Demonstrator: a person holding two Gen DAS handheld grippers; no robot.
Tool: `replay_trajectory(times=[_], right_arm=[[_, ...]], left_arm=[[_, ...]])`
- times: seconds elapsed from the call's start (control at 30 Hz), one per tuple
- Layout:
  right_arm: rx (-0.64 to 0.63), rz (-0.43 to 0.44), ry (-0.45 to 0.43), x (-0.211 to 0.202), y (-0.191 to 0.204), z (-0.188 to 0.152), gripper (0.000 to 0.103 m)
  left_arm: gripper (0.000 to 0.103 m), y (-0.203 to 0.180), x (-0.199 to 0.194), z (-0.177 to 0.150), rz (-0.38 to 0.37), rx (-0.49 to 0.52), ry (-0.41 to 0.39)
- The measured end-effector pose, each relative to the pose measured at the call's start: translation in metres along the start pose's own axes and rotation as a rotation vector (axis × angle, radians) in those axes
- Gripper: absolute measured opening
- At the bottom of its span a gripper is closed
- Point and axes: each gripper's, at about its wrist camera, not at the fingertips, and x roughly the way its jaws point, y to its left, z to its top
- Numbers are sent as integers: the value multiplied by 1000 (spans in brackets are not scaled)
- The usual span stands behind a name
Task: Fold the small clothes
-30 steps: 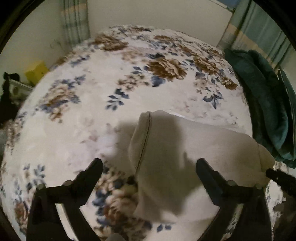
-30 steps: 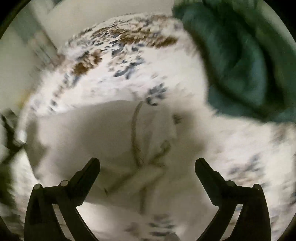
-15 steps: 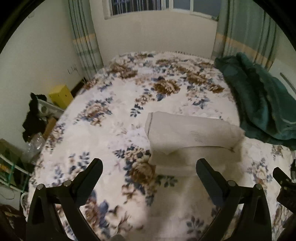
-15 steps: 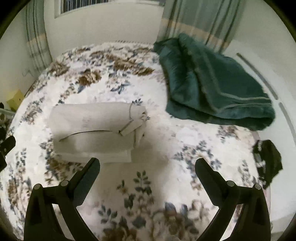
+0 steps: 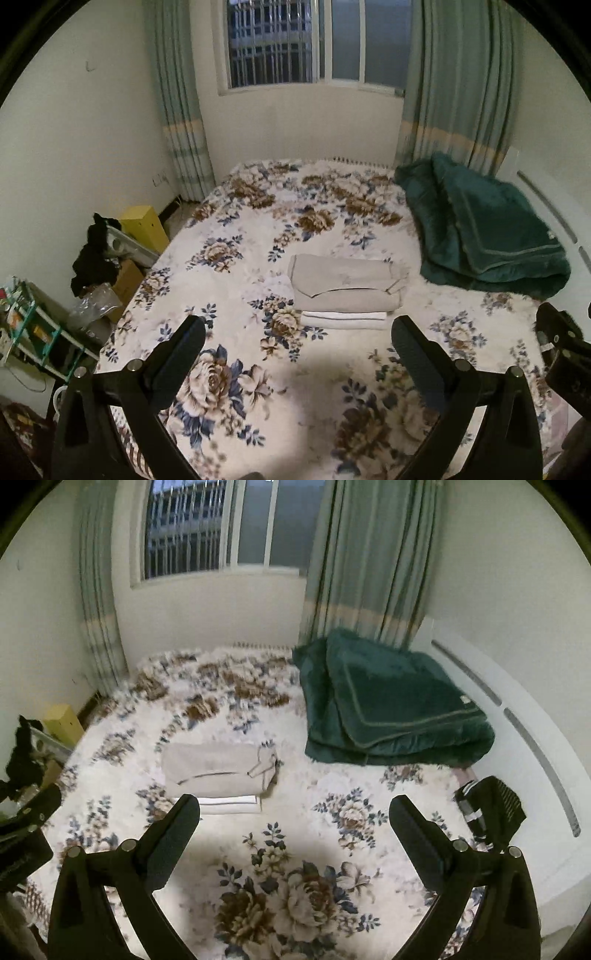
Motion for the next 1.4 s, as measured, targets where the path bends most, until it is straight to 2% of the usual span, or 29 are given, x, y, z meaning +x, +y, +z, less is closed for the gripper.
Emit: replay_trajectory(times=[0.17, 0.3, 0.5, 0.63, 1.0, 1.4], right_arm=[[2, 44, -42, -82, -25, -12, 103], [-3, 69, -73, -132, -42, -23, 103], [-11, 81, -121, -191, -56, -33, 103], [3, 52, -142, -224, -59, -37, 103], [17, 71, -142, -259, -57, -38, 103], [17, 73, -123, -241, -58, -31, 103]], left_arm=[[103, -1, -72, -14, 22, -8, -60], [103, -1, -113, -25, 35, -13, -87], [103, 2, -152, -41, 39, -26, -116], [103, 7, -168, -47, 4, -32, -122], [103, 14, -195, -46, -9, 4, -172], [103, 14, -193, -50, -12, 11, -168]])
